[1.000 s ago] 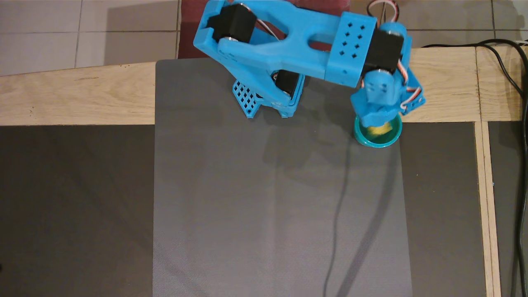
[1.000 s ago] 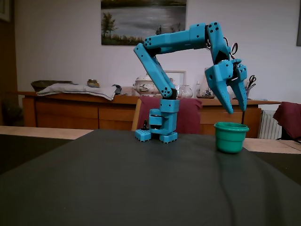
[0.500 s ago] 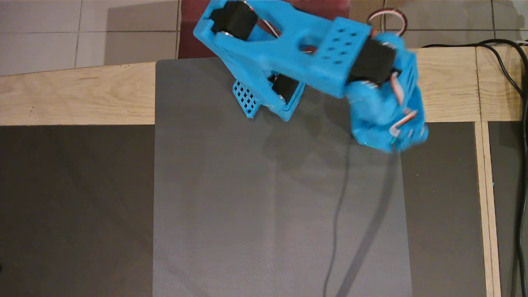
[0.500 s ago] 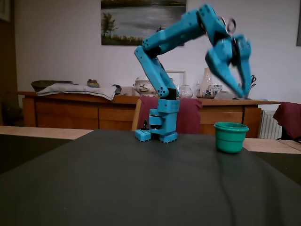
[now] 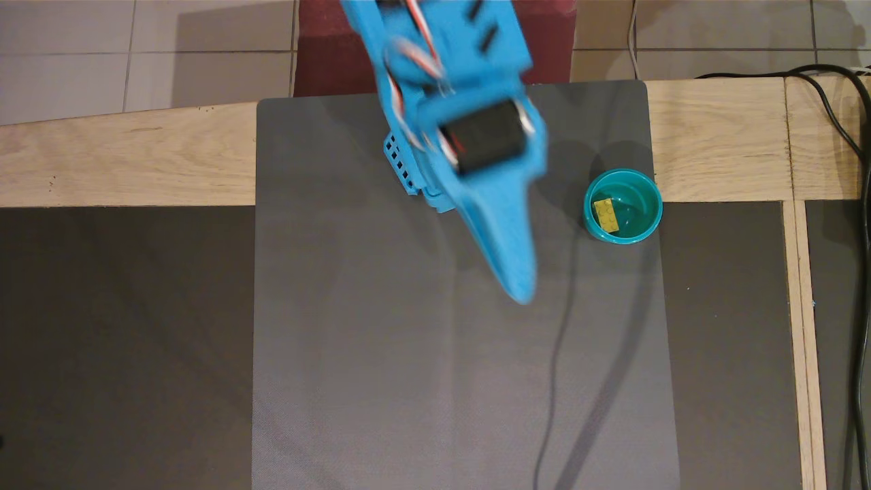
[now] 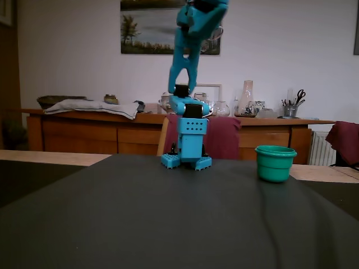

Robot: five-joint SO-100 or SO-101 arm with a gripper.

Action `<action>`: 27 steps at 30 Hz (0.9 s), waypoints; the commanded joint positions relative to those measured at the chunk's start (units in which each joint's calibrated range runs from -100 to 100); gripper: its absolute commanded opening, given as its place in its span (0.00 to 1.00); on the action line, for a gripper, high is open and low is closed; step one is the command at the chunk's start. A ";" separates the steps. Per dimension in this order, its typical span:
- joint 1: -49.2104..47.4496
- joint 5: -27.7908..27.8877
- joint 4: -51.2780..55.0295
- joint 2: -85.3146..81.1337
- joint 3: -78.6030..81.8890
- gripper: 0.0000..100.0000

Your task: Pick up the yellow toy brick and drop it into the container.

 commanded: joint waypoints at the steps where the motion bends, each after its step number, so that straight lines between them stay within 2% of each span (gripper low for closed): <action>1: 2.51 -1.42 0.49 -4.23 -0.32 0.00; 10: 2.74 -3.14 2.35 -22.19 16.56 0.00; 18: 2.82 -6.49 -0.76 -21.51 26.75 0.00; 27: 15.20 -6.38 -11.60 -21.51 47.69 0.00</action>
